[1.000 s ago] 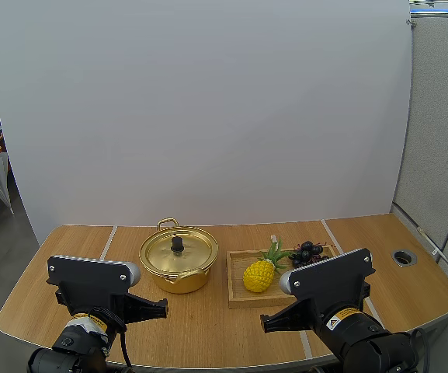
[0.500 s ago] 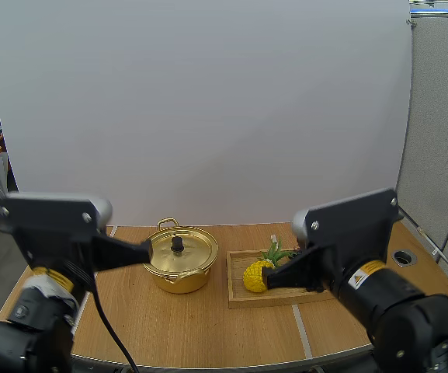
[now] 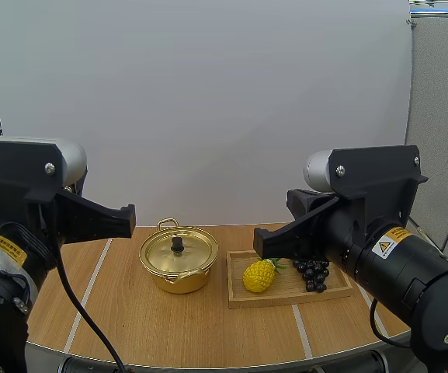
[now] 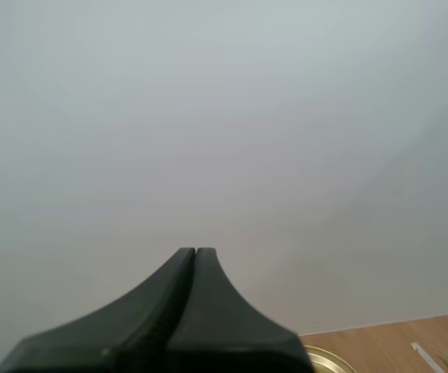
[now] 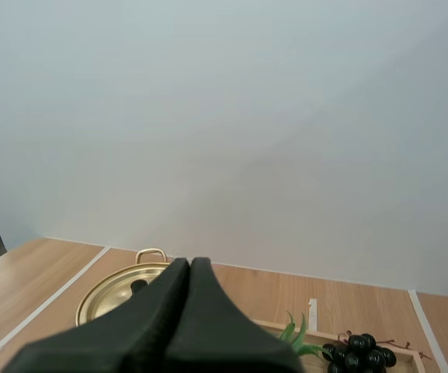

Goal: Open the pot, put the pineapple inside, and close it

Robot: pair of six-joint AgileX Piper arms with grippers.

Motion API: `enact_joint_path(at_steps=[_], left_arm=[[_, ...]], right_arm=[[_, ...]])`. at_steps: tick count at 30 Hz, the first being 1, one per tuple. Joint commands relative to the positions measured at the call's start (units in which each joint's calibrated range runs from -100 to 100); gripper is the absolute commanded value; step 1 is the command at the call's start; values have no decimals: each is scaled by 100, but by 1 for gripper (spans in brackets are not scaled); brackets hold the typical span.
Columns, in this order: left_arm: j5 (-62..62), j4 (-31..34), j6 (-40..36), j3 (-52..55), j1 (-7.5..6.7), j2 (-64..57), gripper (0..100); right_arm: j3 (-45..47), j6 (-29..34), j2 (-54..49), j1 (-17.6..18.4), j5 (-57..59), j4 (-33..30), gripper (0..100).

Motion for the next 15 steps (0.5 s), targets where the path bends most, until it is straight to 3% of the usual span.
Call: enact_joint_path(at_steps=[1, 14, 15], left_arm=[[81, 43, -238, -48, -7, 404, 0], [-599, 43, -481, -48, -7, 2927, 1], [-617, 43, -514, -48, -7, 3027, 2]], right_arm=[[-39, -7, 467, 10, 15, -62, 0], [-39, -7, 3023, 10, -776, -62, 0], [-39, -7, 3120, 10, -776, -62, 8]])
